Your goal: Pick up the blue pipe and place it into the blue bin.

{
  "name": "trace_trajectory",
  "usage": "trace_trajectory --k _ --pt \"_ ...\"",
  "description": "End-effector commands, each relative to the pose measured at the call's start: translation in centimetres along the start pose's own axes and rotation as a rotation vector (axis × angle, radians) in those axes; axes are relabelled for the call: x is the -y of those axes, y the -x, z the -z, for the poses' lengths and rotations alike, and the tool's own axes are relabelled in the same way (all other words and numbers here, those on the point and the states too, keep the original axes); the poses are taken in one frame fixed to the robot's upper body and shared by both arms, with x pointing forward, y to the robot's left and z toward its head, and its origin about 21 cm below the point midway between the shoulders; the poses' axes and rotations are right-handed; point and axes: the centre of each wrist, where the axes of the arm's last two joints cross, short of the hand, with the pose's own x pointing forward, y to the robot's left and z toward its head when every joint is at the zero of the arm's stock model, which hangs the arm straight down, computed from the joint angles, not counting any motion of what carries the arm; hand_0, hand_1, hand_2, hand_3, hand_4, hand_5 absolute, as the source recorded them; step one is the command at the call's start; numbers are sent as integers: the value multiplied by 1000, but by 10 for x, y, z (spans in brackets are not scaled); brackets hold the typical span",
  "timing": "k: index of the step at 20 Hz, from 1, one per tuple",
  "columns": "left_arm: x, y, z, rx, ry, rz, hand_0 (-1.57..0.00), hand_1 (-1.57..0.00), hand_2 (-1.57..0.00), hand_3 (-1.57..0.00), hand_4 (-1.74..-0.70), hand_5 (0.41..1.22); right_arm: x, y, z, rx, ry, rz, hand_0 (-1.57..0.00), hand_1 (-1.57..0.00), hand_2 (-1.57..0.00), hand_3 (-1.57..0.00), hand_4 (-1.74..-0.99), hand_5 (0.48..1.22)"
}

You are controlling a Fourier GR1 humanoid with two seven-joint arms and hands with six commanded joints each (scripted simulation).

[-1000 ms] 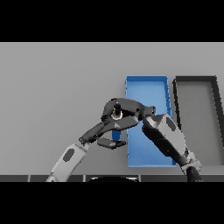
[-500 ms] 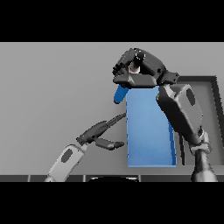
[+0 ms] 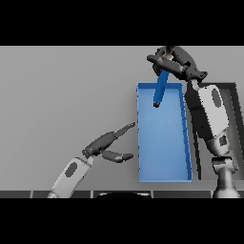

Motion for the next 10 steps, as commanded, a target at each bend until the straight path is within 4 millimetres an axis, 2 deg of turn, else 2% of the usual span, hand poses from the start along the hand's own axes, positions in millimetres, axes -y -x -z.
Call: trace_trajectory --k 1,4,8,10 --pt "-2 1 -1 -2 5 5 1 1 1 1 -877 483 7 15 -5 -47 44 3 -1571 -1571 -1571 -1571 -1499 1221" --pt "2 -4 3 1 0 10 1 1 1 1 -868 481 20 43 -21 -170 137 15 -1571 -1571 -1571 -1571 -1499 1221" --pt "3 -2 3 -9 -4 -5 1 1 1 1 -877 479 25 83 -42 -367 249 50 -1571 -1571 -1571 -1571 -1499 1221" --pt "4 0 4 -15 -1 -3 1 1 1 1 -880 475 25 94 -50 -467 278 46 -1571 -1571 -1571 -1025 -1586 1221"
